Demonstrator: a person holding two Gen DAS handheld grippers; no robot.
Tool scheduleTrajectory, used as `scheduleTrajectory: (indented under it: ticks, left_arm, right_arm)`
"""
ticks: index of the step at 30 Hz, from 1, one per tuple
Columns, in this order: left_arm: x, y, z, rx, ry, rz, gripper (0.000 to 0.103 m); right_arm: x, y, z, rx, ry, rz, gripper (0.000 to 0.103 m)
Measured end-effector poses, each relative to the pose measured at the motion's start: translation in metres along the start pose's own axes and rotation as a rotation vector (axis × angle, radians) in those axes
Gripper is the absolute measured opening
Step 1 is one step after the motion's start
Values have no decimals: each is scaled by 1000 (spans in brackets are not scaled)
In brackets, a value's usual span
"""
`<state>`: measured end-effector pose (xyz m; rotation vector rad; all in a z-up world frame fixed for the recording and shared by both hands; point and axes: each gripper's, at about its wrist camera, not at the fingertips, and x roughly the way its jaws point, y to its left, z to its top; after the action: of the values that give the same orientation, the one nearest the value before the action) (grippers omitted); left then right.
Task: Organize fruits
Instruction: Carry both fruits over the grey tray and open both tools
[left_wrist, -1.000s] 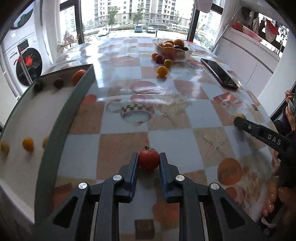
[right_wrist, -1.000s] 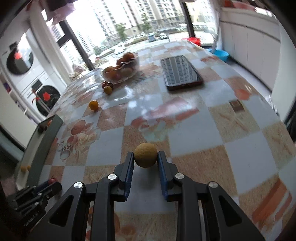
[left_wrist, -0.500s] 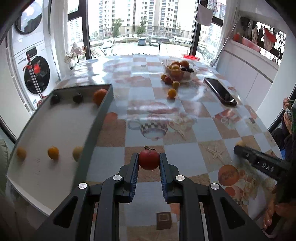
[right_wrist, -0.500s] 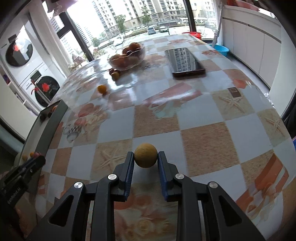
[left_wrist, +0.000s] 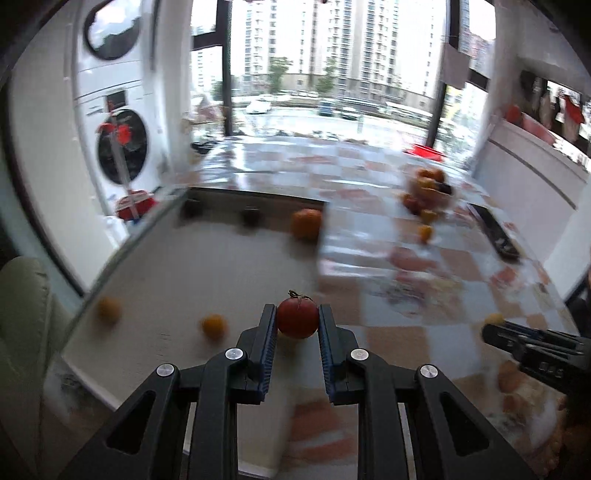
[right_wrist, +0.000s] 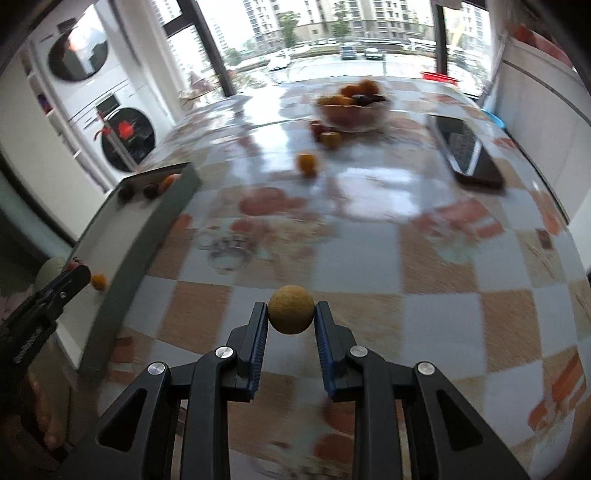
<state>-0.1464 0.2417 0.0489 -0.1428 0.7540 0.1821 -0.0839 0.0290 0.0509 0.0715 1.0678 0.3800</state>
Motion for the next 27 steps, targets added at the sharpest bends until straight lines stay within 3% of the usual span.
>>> scheduleTrajectory:
  ticks: [10, 16, 20, 22, 23, 24, 25, 27]
  left_arm:
    - [22, 62, -2, -105, 20, 104, 23]
    - [34, 75, -10, -126, 52, 125, 23]
    - [41, 75, -14, -121, 70, 136, 23]
    - [46, 74, -16, -113, 86, 140, 23]
    - [48, 74, -17, -109, 100, 140, 24]
    - [51, 73, -18, -105, 113, 141, 25]
    - [51, 72, -19, -97, 106, 147, 29]
    - [49, 70, -18, -92, 103, 155, 80]
  right_arm:
    - [22, 100, 32, -152, 22, 141, 28]
    - [36, 150, 48, -197, 25, 213, 28]
    - [52, 165, 53, -201, 73, 259, 30]
    - [57, 167, 54, -201, 84, 252, 50]
    - [58, 166, 55, -195, 80, 250, 66]
    - [56, 164, 55, -186, 69, 253, 73]
    - [54, 162, 54, -181, 55, 256, 73]
    - [51, 157, 55, -185, 45, 237, 78]
